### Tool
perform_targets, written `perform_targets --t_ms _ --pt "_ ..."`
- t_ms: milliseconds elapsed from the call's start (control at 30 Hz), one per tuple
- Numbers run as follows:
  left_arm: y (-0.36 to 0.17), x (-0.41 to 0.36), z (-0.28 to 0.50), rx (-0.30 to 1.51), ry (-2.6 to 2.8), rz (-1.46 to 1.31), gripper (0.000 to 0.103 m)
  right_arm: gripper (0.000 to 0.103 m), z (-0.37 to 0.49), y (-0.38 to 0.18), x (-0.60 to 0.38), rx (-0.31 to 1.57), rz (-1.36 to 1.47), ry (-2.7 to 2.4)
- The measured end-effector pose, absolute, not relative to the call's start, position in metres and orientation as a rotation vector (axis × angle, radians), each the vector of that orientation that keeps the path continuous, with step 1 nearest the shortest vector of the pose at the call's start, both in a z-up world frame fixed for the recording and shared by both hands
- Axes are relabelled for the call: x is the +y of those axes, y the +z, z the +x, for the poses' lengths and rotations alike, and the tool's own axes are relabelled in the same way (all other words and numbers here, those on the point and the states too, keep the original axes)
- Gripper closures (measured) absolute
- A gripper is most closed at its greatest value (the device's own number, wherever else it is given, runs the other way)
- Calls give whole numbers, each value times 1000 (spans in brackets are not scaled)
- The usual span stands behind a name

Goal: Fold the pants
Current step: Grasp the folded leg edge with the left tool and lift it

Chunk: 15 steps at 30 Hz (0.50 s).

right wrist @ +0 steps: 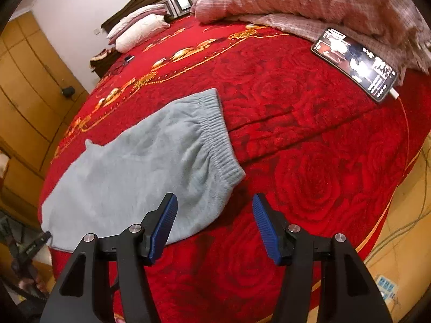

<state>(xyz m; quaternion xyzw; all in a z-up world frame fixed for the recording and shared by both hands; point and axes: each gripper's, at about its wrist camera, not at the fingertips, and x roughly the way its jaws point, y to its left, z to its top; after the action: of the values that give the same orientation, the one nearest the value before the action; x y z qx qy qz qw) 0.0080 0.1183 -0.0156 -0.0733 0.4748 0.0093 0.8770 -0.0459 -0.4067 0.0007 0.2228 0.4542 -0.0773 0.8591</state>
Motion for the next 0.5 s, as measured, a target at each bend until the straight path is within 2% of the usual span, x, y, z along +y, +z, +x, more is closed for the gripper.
perform_targets --t_ms 300,500 --pt "-8 172 3 951 158 -242 38 44 -34 16 -349 945 296 -68" --pt "-14 220 -3 915 232 -346 38 44 -22 7 -308 991 237 29"
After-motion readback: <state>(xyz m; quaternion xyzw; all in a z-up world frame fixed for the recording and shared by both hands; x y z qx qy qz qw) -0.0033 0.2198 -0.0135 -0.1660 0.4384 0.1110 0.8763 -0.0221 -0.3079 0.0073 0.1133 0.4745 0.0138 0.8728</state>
